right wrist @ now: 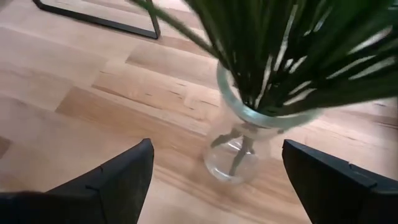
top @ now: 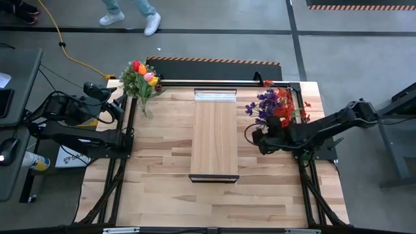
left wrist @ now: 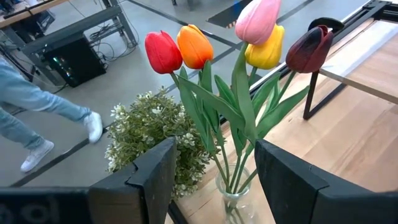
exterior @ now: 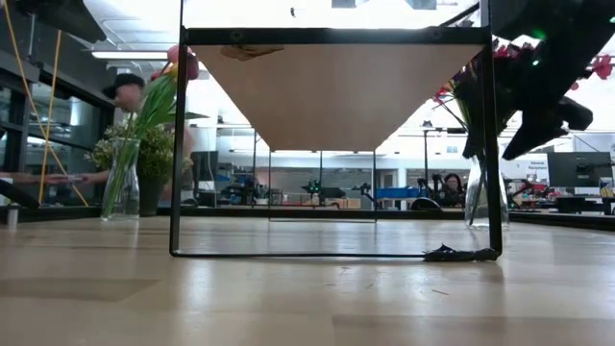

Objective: Pick and place flowers into a vace then onto a shelf
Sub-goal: Put the right transparent flower vase on the shelf

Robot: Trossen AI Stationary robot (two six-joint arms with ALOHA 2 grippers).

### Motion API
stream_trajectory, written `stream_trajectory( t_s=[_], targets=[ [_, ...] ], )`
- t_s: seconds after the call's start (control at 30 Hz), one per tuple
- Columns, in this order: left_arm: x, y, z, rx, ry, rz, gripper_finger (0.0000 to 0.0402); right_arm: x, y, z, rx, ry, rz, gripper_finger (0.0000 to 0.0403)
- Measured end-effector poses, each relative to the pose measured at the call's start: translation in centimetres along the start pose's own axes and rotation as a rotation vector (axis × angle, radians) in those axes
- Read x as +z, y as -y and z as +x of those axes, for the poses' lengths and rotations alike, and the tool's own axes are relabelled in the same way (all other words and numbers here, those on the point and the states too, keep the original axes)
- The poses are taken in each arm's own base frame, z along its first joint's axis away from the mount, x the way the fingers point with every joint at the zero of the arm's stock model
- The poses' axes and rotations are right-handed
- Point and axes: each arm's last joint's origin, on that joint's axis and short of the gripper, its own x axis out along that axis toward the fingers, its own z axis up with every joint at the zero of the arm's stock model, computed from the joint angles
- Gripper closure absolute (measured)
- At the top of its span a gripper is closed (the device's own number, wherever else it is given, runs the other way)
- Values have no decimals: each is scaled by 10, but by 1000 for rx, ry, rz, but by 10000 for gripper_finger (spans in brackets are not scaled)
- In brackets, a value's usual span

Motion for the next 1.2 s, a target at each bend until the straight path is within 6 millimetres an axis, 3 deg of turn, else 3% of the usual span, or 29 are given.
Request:
stream_trajectory(
  t_s=[0.3,1.2],
  targets=[
    [-2,-1,0,6,-15,22,153,3,-6,18,-71,21,22,61],
    [-2,-1,0,6,-16,23,153,15,-4,27,-113,77,-25,61]
  ],
)
